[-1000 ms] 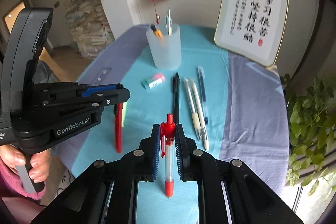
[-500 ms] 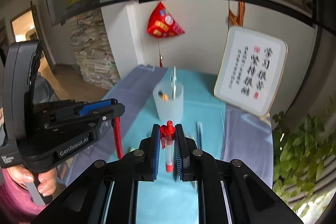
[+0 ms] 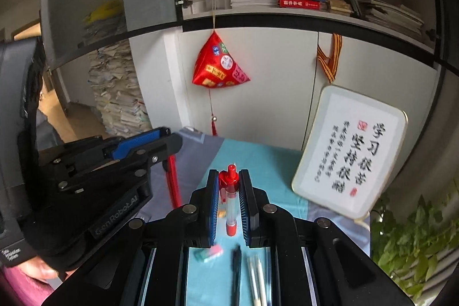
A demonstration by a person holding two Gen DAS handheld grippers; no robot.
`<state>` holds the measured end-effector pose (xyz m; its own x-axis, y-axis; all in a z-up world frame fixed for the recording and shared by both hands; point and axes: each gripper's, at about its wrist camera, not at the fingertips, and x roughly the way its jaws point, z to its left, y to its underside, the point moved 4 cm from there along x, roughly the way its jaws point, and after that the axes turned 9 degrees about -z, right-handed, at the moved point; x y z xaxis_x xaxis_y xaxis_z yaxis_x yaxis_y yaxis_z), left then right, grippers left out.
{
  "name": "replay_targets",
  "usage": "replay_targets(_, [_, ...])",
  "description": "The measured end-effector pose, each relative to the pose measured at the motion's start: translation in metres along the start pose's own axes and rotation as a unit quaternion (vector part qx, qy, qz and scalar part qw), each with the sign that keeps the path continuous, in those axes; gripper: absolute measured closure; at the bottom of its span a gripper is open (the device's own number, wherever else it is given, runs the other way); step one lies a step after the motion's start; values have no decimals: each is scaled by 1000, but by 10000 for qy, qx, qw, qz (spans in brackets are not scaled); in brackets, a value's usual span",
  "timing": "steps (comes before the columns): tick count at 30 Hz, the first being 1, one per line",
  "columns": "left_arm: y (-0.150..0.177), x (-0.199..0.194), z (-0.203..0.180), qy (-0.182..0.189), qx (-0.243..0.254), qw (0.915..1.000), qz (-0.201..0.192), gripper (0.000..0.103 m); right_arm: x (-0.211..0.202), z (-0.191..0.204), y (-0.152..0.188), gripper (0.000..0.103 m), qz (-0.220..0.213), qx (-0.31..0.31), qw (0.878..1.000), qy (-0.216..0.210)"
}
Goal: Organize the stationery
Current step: 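Carry the box cutter into the cup with the left tool while the right tool drops the red pen in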
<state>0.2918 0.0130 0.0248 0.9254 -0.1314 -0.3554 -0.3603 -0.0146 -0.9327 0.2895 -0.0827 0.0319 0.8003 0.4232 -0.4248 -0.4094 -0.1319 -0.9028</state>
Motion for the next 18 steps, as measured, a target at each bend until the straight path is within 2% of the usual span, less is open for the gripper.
replay_targets(6, [-5,32,11,39,-237,9997,5,92,36,-8,-6,88,-32,212,9997,-69])
replay_targets(15, [27,68,23,229,-528,9972,482,92,75,-25,20,89,291,491,9983,-126])
replay_targets(18, [36,72,21,210,-450,9973,548,92,80,-27,27,88,378,546,9977,-166])
